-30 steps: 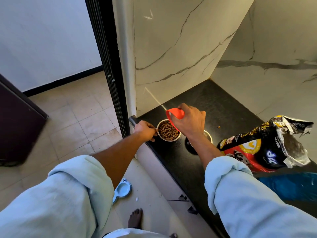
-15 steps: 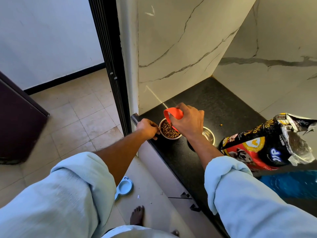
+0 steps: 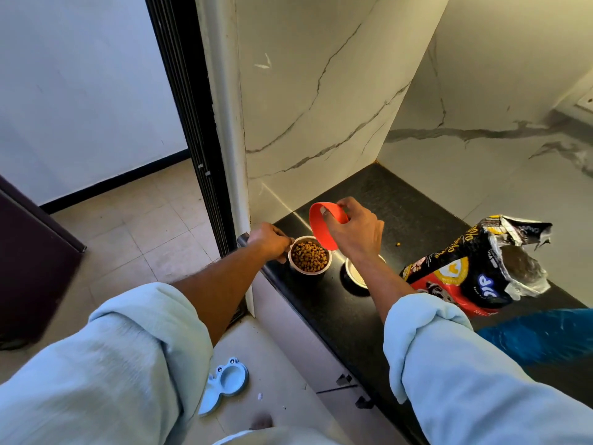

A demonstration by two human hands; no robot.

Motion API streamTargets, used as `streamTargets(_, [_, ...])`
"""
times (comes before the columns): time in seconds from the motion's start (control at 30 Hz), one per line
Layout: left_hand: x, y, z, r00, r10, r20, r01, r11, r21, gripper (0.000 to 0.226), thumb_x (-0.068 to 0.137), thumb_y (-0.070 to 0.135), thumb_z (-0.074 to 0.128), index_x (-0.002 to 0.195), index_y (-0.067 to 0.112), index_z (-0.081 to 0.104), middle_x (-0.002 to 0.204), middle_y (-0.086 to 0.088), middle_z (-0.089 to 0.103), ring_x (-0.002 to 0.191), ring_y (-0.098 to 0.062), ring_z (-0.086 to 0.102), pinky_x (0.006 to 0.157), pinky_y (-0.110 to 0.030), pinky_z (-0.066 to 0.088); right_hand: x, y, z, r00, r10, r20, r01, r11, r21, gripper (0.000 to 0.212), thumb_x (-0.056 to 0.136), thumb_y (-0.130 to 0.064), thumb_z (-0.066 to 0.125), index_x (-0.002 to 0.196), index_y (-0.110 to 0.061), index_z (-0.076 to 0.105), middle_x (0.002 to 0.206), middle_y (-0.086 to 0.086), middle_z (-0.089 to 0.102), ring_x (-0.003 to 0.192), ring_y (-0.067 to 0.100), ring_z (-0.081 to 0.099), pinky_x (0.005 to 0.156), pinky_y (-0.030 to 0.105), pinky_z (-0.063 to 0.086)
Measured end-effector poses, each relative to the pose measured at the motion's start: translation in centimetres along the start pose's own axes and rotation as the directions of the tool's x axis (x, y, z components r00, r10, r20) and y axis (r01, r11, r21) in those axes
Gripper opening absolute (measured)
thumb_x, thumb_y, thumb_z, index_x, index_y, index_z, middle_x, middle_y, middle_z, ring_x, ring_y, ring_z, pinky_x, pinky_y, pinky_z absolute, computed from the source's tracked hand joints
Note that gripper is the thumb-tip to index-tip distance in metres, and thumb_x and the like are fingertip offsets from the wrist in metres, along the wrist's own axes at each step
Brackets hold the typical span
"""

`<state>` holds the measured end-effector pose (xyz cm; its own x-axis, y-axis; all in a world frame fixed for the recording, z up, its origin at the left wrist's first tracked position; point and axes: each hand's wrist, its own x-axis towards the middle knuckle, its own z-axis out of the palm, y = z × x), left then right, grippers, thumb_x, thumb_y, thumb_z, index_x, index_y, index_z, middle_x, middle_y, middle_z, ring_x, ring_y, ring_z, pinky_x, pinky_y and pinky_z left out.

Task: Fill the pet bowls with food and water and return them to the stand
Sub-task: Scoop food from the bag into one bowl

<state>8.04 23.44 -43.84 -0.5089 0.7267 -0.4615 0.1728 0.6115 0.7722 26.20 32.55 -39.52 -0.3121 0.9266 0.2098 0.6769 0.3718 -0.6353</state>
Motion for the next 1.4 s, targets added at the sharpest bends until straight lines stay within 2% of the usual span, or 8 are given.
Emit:
streamTargets(0.2, [-0.5, 4.7, 0.6, 0.992, 0.124, 0.009, -0.124, 0.992, 0.006, 0.014, 0.089, 0.027, 0.083, 0.088, 0.014, 0.078, 0.092, -0.010, 0.080, 0.081, -0.023, 0.079, 0.081, -0.036, 0.067, 2.4, -0.8, -5.7, 0.958, 0.287, -0.009, -0.279, 0.939, 0.200, 0.038, 0.091, -0.064, 0.064, 0.108, -0.031, 0.073, 0.103, -0.003, 0.071, 0.101, 0.024, 0.067, 0.077, 0.033, 0.048])
streamTargets(0.4, [-2.5, 10.7, 3.3, 0.954, 0.278, 0.112, -0.285, 0.957, 0.046, 0.021, 0.090, 0.024, 0.083, 0.101, 0.008, 0.074, 0.095, -0.009, 0.076, 0.075, -0.022, 0.074, 0.059, -0.023, 0.054, 5.0, -0.9, -13.8, 0.972, 0.225, 0.069, -0.227, 0.974, 0.021, 0.041, 0.098, -0.056, 0.057, 0.110, -0.020, 0.074, 0.102, 0.005, 0.071, 0.093, 0.026, 0.065, 0.078, 0.031, 0.046])
streamTargets(0.53, [-3.7, 14.0, 6.8, 0.900, 0.309, 0.307, -0.340, 0.939, 0.053, 0.030, 0.088, 0.023, 0.085, 0.107, 0.010, 0.065, 0.102, -0.012, 0.072, 0.069, -0.022, 0.071, 0.056, -0.027, 0.052, 6.3, -0.2, -20.3, 0.963, 0.258, -0.072, -0.252, 0.963, 0.093, 0.037, 0.094, -0.050, 0.054, 0.103, -0.017, 0.067, 0.104, 0.014, 0.074, 0.096, 0.034, 0.072, 0.082, 0.038, 0.057])
streamTargets(0.7, [-5.1, 16.2, 11.5, 0.831, 0.323, 0.453, -0.414, 0.903, 0.117, 0.040, 0.082, 0.029, 0.089, 0.112, 0.016, 0.065, 0.108, -0.010, 0.073, 0.082, -0.022, 0.075, 0.061, -0.029, 0.051, 5.3, 2.9, -29.3, 0.930, 0.364, -0.046, -0.367, 0.925, -0.100, 0.026, 0.094, -0.016, 0.048, 0.115, -0.018, 0.062, 0.091, 0.014, 0.072, 0.068, 0.028, 0.070, 0.047, 0.029, 0.045])
streamTargets(0.87, [-6.7, 17.1, 15.7, 0.788, 0.324, 0.523, -0.452, 0.882, 0.134, 0.049, 0.082, 0.019, 0.089, 0.123, 0.010, 0.063, 0.111, -0.010, 0.071, 0.087, -0.021, 0.072, 0.065, -0.030, 0.054, 2.8, 6.8, -33.6, 0.884, 0.451, -0.120, -0.466, 0.835, -0.292, 0.025, 0.090, -0.016, 0.057, 0.110, -0.006, 0.069, 0.094, 0.019, 0.075, 0.084, 0.034, 0.076, 0.076, 0.045, 0.065])
streamTargets(1.1, [-8.1, 17.5, 20.2, 0.761, 0.306, 0.572, -0.482, 0.857, 0.183, 0.071, 0.071, 0.016, 0.096, 0.131, 0.011, 0.059, 0.124, -0.013, 0.071, 0.109, -0.026, 0.069, 0.093, -0.041, 0.059, -0.2, 9.7, -31.4, 0.825, 0.564, 0.044, -0.494, 0.757, -0.429, 0.021, 0.093, -0.015, 0.058, 0.104, -0.003, 0.070, 0.078, 0.012, 0.067, 0.065, 0.029, 0.069, 0.065, 0.041, 0.061])
streamTargets(1.27, [-9.0, 17.3, 20.7, 0.760, 0.328, 0.561, -0.517, 0.828, 0.218, 0.098, 0.065, 0.019, 0.099, 0.146, 0.015, 0.045, 0.135, -0.008, 0.061, 0.125, -0.030, 0.061, 0.106, -0.048, 0.055, -1.7, 12.5, -28.2, 0.814, 0.578, -0.047, -0.571, 0.785, -0.240, 0.063, 0.087, -0.065, 0.058, 0.126, -0.017, 0.068, 0.118, 0.007, 0.071, 0.105, 0.032, 0.067, 0.089, 0.041, 0.056])
streamTargets(1.4, [-9.2, 16.5, 21.3, 0.758, 0.329, 0.562, -0.502, 0.846, 0.181, 0.106, 0.062, 0.015, 0.101, 0.150, 0.019, 0.042, 0.146, -0.008, 0.057, 0.133, -0.032, 0.057, 0.109, -0.050, 0.053, -3.0, 13.3, -26.1, 0.753, 0.641, -0.148, -0.637, 0.766, 0.079, 0.065, 0.100, -0.067, 0.043, 0.134, -0.014, 0.060, 0.133, 0.015, 0.066, 0.122, 0.036, 0.059, 0.103, 0.046, 0.049])
